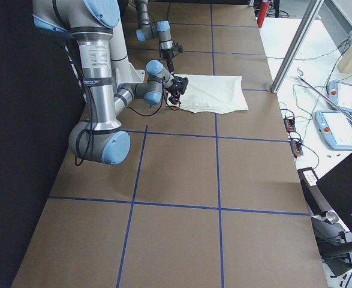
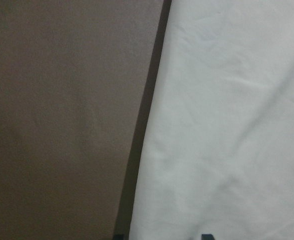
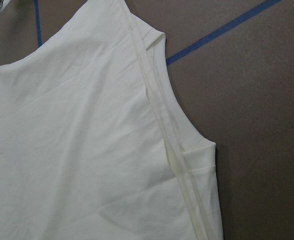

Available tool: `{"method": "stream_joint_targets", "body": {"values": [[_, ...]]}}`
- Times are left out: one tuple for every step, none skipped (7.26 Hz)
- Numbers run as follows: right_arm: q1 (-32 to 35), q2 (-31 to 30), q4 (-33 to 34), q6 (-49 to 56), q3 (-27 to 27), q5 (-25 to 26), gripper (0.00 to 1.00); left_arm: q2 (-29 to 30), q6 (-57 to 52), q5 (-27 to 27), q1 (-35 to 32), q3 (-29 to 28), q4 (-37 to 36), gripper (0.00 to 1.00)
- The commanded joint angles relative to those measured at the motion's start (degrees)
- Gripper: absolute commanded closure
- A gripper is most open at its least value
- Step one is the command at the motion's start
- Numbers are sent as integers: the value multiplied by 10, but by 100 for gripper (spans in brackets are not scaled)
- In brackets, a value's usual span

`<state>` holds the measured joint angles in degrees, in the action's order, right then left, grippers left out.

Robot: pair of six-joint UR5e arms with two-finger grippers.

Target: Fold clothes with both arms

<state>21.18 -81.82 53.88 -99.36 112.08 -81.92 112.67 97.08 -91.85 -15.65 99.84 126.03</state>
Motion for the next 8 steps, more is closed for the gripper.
{"method": "stream_joint_targets", "body": {"values": [[0, 0, 0, 0, -1, 0, 0, 1, 12, 1, 0, 0, 0, 74], [0, 0, 0, 0, -3, 0, 0, 1, 12, 1, 0, 0, 0, 99], [0, 0, 0, 0, -4, 0, 0, 1, 10, 1, 0, 0, 0, 100], [0, -1, 0, 0, -5, 0, 0, 0, 10, 1, 0, 1, 0, 100], [0, 0, 1, 0, -12, 0, 0, 0, 9, 2, 0, 1, 0, 100], [-1, -1, 5, -13, -20, 3, 0, 1, 9, 6, 0, 1, 0, 100], [-2, -1, 22, -50, -21, 4, 0, 1, 9, 9, 0, 2, 0, 100], [-4, 3, 62, -76, -18, 4, 3, 1, 9, 10, 0, 2, 0, 100]]}}
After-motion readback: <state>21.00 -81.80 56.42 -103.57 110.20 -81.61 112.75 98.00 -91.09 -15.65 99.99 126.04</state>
